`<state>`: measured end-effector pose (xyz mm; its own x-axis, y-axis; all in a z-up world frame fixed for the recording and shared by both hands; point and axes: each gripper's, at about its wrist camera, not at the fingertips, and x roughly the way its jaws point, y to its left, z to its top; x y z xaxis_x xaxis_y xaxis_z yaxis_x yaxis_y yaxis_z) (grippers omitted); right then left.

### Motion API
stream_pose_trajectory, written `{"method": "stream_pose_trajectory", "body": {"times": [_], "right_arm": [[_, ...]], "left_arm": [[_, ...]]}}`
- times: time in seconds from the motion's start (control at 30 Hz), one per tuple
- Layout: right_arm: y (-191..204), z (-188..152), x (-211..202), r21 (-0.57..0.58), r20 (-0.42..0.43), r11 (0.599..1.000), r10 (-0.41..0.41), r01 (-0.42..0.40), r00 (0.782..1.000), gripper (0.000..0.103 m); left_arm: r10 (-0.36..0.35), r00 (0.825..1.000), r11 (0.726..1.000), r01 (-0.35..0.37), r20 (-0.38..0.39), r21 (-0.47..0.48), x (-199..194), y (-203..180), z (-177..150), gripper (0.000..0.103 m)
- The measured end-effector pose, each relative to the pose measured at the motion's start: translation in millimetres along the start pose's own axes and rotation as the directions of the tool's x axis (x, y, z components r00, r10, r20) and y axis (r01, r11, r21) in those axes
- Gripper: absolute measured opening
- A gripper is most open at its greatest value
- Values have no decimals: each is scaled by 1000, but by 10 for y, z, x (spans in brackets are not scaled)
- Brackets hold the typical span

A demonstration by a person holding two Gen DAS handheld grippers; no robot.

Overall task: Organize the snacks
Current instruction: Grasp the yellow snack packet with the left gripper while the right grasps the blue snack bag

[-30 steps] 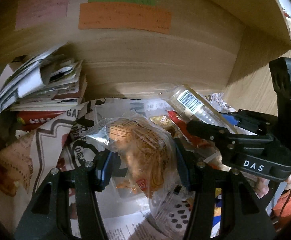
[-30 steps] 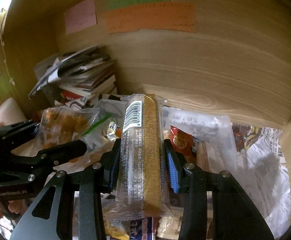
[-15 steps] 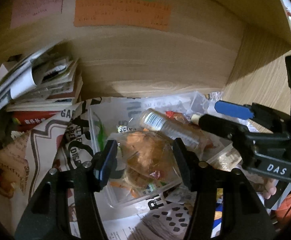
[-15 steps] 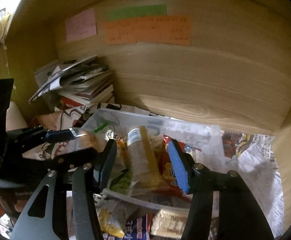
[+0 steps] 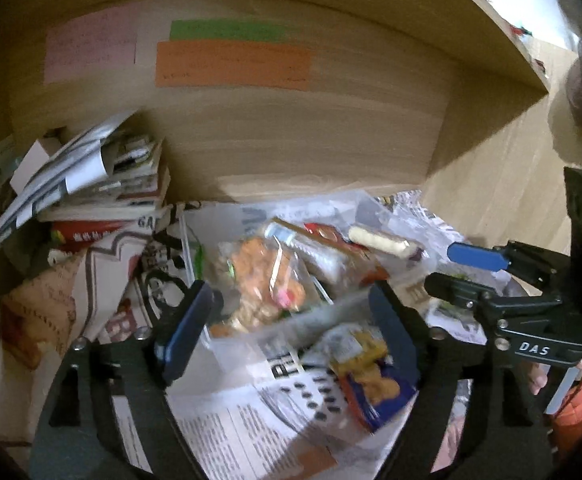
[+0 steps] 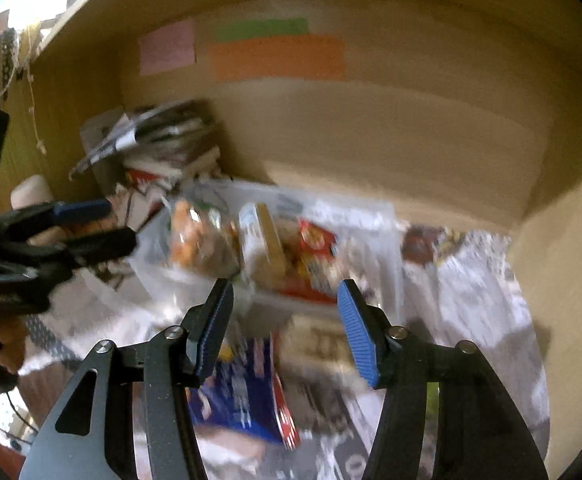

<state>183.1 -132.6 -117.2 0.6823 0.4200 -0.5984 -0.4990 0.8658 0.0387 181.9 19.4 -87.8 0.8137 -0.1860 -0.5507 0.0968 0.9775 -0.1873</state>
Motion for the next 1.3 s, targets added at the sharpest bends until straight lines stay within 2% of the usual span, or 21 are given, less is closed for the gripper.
{"method": "stream_pose_trajectory", "body": {"times": [0.17, 0.27, 0.3, 0.47, 0.57, 0.77, 0.97, 1.3], "right_arm": [[-76, -285, 37, 53, -73, 998, 23, -19, 997, 53], [-56, -418, 77, 89, -98, 995, 61, -52, 993, 72], [-40, -447, 94, 97, -104, 993, 70, -60, 992, 75], [107, -509, 288, 80, -165, 990, 125, -113, 978, 76], [177, -501, 433, 83, -200, 987, 152, -138, 968, 85], [277, -469, 633, 85, -242, 983, 179, -163, 954, 83], [224, -534, 503, 126, -198, 981, 172, -149, 965, 71], [115, -754, 71, 131, -169, 986, 125, -103, 978, 70]], "left_arm": [[0, 999, 1000, 1, -44, 21, 66, -103, -216, 87], [-8, 997, 1000, 9, -75, 18, 95, -115, -334, 87], [-9, 996, 1000, 10, -84, 14, 107, -109, -371, 87], [3, 993, 1000, -3, -122, -4, 154, -42, -530, 87], [5, 990, 1000, -8, -143, -22, 169, 32, -605, 87], [17, 985, 999, -25, -171, -45, 232, 102, -700, 87], [6, 983, 999, -15, -182, -44, 308, 76, -686, 87], [-44, 976, 999, 39, -214, -28, 490, -134, -682, 87]]}}
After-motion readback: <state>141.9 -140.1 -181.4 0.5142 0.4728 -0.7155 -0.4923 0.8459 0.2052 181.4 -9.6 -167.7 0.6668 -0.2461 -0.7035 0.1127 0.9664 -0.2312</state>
